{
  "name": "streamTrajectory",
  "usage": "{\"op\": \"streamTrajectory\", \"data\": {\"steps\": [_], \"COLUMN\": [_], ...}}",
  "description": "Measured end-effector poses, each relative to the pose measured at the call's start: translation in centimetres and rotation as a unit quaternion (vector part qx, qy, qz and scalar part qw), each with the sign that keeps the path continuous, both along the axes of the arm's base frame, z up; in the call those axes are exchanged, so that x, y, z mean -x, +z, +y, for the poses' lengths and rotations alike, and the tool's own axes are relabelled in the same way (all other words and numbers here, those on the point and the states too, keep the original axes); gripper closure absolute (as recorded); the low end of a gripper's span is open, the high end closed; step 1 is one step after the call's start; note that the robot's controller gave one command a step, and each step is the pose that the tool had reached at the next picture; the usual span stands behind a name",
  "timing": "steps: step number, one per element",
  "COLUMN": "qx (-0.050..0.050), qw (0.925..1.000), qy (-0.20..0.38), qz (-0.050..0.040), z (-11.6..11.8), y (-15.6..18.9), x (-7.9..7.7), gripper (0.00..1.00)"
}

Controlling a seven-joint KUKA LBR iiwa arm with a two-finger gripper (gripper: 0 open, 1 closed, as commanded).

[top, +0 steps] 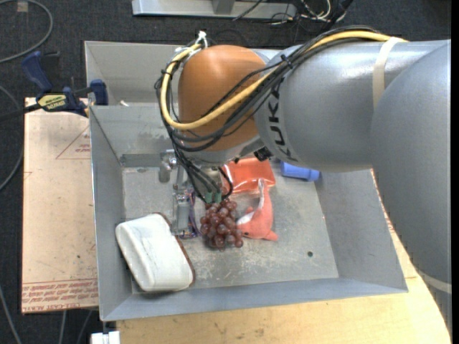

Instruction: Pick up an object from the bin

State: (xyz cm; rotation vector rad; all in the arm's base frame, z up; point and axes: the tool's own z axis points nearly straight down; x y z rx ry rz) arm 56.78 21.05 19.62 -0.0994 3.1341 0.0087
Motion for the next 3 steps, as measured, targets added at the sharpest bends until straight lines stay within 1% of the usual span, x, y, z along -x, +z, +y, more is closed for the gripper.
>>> {"op": "streamTrajectory", "data": {"steps": [1,2,3], "qx": [0.002,0.003,0.001], "qw": [0.9997,0.9997,0.998], "qy": [0.023,0.022,0.063], "qz": [0.0024,0.0045,-0.0009], "z": [-4.7,-6.8,-8.0], "y": [-3.6,-4.6,-6.3], "x": [2.8,3.9,1.7], "gripper": [0.0,0.0,0.0]}}
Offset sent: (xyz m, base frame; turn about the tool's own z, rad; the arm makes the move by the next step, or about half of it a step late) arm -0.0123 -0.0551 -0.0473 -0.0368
